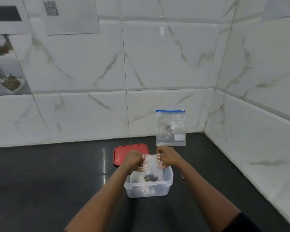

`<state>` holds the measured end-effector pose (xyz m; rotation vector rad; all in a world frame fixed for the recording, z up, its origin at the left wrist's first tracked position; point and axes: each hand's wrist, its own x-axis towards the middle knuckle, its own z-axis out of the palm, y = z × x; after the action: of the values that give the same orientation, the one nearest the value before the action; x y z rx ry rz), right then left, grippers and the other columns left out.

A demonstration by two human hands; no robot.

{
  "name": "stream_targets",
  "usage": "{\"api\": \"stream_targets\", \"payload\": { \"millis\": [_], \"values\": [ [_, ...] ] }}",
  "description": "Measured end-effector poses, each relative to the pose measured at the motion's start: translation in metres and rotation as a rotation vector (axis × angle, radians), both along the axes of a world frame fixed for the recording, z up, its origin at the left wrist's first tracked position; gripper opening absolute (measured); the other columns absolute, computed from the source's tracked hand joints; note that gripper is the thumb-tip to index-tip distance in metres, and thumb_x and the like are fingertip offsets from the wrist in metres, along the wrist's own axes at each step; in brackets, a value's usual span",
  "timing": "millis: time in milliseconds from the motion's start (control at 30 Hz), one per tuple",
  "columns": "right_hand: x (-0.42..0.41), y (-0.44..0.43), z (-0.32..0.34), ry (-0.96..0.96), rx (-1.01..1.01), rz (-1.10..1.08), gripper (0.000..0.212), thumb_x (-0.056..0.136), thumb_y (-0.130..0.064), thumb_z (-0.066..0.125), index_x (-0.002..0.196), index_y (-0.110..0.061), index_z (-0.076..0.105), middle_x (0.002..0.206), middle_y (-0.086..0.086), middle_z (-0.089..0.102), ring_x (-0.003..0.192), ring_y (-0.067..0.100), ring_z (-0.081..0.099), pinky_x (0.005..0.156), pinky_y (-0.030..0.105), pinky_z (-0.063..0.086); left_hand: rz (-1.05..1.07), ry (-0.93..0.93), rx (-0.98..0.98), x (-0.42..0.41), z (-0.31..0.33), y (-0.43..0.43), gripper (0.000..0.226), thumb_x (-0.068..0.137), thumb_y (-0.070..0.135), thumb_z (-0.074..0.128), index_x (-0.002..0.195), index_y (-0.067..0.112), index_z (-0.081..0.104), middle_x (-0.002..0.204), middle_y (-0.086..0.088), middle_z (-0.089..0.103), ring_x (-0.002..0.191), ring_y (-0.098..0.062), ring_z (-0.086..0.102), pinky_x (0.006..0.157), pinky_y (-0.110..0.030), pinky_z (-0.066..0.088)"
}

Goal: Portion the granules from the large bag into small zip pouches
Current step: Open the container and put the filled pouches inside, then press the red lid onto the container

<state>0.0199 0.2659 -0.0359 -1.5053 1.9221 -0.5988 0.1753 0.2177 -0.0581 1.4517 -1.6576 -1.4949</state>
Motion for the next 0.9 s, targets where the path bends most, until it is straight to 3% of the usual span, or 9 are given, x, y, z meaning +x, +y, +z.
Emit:
{"api": "stream_targets", "payload": {
  "millis": [100,267,367,500,567,633,733,833,900],
  "values": [
    [0.01,0.002,-0.009,0.084,0.103,0.06,0.017,0.091,0.004,0.048,0.089,-0.013,0.05,0.09,0.004,0.051,0.061,0.02,0.062,0.05,0.027,0.055,-0.039,-0.173,0.049,0.001,-0.007,0.001,0.02,0.092,-0.003,0.046,0.076,0.002,0.054,0.063,-0.012,0.052,0.044,-0.016,0.057,0.045,-0.029,0.055],
    [0.026,0.002,-0.024,0.314,0.227,0.188,0.028,0.092,-0.006,0.055,0.12,-0.002,0.056,0.119,0.016,0.06,0.103,0.029,0.063,0.082,0.032,0.054,-0.17,-0.53,-0.025,-0.002,-0.018,-0.001,0.018,0.09,-0.002,0.051,0.103,-0.005,0.063,0.088,-0.019,0.068,0.068,-0.025,0.065,0.072,-0.034,0.06],
    [0.032,-0.002,-0.022,0.385,0.268,0.132,0.027,0.092,-0.011,0.059,0.117,-0.001,0.059,0.106,0.016,0.066,0.1,0.028,0.068,0.08,0.031,0.054,-0.221,-0.634,-0.163,-0.003,-0.014,-0.005,0.02,0.086,0.005,0.061,0.105,-0.001,0.064,0.091,-0.015,0.069,0.072,-0.021,0.063,0.073,-0.029,0.057],
    [0.026,-0.022,-0.005,0.397,0.199,-0.058,0.011,0.087,-0.015,0.066,0.082,-0.007,0.06,0.083,0.01,0.072,0.066,0.018,0.07,0.079,0.031,0.057,-0.167,-0.587,-0.321,-0.002,0.003,-0.025,0.013,0.081,0.004,0.064,0.089,-0.001,0.073,0.088,-0.014,0.073,0.075,-0.021,0.069,0.074,-0.03,0.056],
    [0.021,-0.034,0.001,0.407,0.125,-0.108,0.01,0.087,-0.014,0.065,0.081,-0.01,0.058,0.082,0.008,0.068,0.072,0.021,0.068,0.078,0.031,0.054,-0.094,-0.48,-0.337,0.003,0.009,-0.035,0.012,0.079,0.004,0.064,0.082,-0.001,0.074,0.08,-0.013,0.073,0.073,-0.019,0.07,0.076,-0.029,0.057],
    [0.017,-0.047,0.0,0.382,0.047,-0.13,0.004,0.086,-0.009,0.061,0.09,-0.008,0.061,0.095,0.012,0.067,0.088,0.027,0.067,0.08,0.033,0.052,0.004,-0.348,-0.314,0.008,0.008,-0.047,0.012,0.079,0.007,0.063,0.077,-0.001,0.073,0.075,-0.014,0.073,0.068,-0.02,0.068,0.075,-0.028,0.056],
    [0.012,-0.065,-0.006,0.359,0.025,-0.097,0.015,0.088,-0.007,0.057,0.099,0.0,0.065,0.103,0.015,0.067,0.094,0.027,0.065,0.078,0.029,0.049,0.16,-0.226,-0.177,0.018,-0.002,-0.071,0.015,0.074,0.011,0.06,0.06,0.005,0.061,0.059,-0.009,0.062,0.062,-0.024,0.059,0.059,-0.024,0.049],
    [0.013,-0.08,-0.013,0.336,0.064,-0.02,0.018,0.09,-0.004,0.05,0.094,0.002,0.067,0.084,0.011,0.065,0.087,0.026,0.063,0.071,0.027,0.049,0.22,-0.264,-0.078,0.029,-0.02,-0.09,0.033,0.083,0.002,0.051,0.054,0.009,0.036,0.056,-0.006,0.04,0.05,-0.019,0.037,0.046,-0.023,0.026],
    [0.016,-0.089,-0.017,0.371,0.116,0.005,0.02,0.091,-0.002,0.045,0.081,0.002,0.062,0.068,0.007,0.054,0.07,0.021,0.054,0.052,0.021,0.04,0.246,-0.287,-0.034,0.037,-0.03,-0.098,0.029,0.086,-0.001,0.047,0.059,0.006,0.038,0.059,-0.008,0.037,0.051,-0.019,0.033,0.049,-0.025,0.025]
  ]
}}
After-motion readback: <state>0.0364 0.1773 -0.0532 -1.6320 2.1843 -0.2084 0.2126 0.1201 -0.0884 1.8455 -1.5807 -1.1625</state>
